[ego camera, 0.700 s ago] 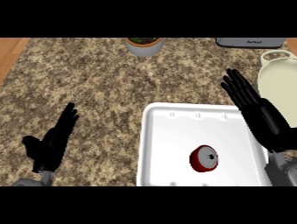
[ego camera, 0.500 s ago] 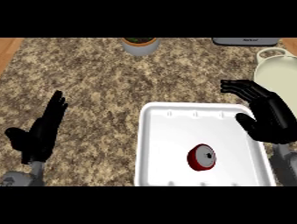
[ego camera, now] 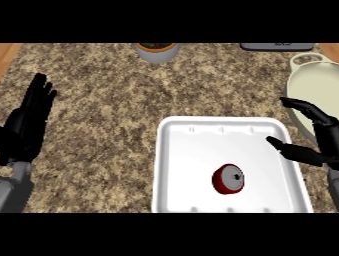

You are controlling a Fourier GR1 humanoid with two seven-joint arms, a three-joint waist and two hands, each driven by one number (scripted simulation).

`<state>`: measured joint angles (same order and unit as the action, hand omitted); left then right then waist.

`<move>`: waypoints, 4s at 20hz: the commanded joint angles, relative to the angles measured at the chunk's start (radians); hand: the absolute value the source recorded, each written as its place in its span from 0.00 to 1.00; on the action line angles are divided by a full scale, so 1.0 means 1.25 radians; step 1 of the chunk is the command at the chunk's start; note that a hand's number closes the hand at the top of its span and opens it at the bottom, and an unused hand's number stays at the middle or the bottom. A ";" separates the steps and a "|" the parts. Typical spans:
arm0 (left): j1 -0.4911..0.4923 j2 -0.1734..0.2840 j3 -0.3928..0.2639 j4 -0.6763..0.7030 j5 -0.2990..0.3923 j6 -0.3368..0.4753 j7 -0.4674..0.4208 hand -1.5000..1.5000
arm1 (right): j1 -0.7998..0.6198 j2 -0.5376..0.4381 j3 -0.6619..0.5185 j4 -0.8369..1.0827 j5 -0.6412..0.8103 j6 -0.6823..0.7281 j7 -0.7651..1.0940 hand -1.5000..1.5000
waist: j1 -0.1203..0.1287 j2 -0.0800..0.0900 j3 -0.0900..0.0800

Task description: Pick the can from the tray and place it in the pot

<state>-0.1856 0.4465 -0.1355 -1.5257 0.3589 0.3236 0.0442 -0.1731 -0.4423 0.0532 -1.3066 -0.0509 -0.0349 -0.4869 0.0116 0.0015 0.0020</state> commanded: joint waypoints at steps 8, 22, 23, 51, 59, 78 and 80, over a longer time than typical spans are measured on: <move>0.017 -0.010 0.026 -0.053 -0.033 0.008 0.051 0.50 | 0.027 -0.118 0.035 -0.227 0.046 0.127 0.142 0.00 | -0.012 -0.005 -0.003; -0.026 -0.029 0.016 -0.066 -0.065 0.026 0.099 0.50 | -0.058 -0.163 0.319 -0.445 0.216 0.354 0.651 0.00 | -0.004 -0.002 -0.003; 0.008 -0.019 0.023 -0.094 -0.057 0.014 0.106 0.50 | -0.043 -0.141 0.333 -0.462 0.229 0.347 0.689 0.00 | -0.003 -0.003 -0.002; 0.023 -0.144 0.116 -0.117 -0.172 -0.077 0.144 0.50 | 0.021 0.119 0.308 -0.299 0.559 0.405 0.637 0.00 | -0.008 -0.002 -0.002; -0.001 -0.134 0.177 -0.092 -0.175 -0.131 0.152 0.50 | 0.001 0.142 0.248 -0.190 0.616 0.407 0.556 0.00 | -0.008 -0.001 -0.002; -0.058 -0.198 0.161 -0.095 -0.259 -0.091 0.189 0.50 | 0.129 0.170 0.340 -0.290 0.797 0.337 0.450 1.00 | -0.016 -0.003 -0.002; 0.032 -0.169 0.216 -0.107 -0.188 -0.177 0.131 0.50 | 0.174 0.126 0.316 -0.357 0.790 0.364 0.448 1.00 | -0.012 -0.003 -0.002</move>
<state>-0.1814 0.2246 0.1059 -1.6442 0.0964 0.1398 0.2181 -0.0509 -0.2563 0.4396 -1.6292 0.9203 0.3962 0.0425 -0.0021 -0.0024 -0.0007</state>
